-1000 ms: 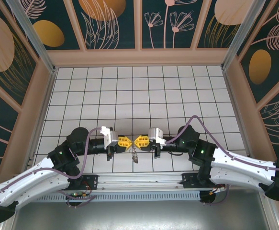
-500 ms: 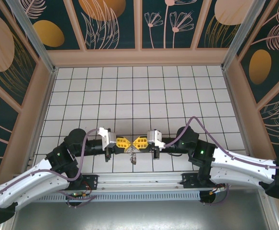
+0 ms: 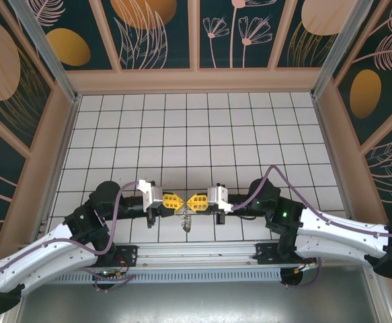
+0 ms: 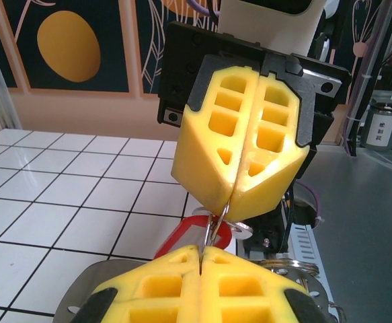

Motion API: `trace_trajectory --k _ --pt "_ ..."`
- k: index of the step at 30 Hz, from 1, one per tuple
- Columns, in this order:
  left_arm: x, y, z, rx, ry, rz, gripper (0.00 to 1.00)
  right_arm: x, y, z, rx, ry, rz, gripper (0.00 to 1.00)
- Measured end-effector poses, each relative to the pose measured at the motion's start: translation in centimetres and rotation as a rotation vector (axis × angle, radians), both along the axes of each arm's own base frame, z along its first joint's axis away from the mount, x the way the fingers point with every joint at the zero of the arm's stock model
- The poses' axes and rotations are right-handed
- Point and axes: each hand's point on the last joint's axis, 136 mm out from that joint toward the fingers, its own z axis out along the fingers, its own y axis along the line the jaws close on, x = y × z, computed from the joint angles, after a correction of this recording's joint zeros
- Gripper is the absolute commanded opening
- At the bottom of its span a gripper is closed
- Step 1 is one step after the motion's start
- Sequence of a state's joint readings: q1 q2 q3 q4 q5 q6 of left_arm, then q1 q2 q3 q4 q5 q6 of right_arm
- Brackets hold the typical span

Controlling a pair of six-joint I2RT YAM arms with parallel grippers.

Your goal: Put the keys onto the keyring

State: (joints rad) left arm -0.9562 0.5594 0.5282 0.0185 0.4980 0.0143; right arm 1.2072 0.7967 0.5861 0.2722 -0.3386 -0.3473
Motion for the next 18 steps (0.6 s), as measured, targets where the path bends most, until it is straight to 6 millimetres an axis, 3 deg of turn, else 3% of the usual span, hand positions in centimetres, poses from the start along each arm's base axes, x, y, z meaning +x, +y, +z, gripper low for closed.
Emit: trace_trajectory --k 18 --pt "-0.1 0.2 -0.4 -0.001 0.02 0.001 0.0 -0.1 -0.1 -1.1 -0.016 -0.098 -0.056 0.0"
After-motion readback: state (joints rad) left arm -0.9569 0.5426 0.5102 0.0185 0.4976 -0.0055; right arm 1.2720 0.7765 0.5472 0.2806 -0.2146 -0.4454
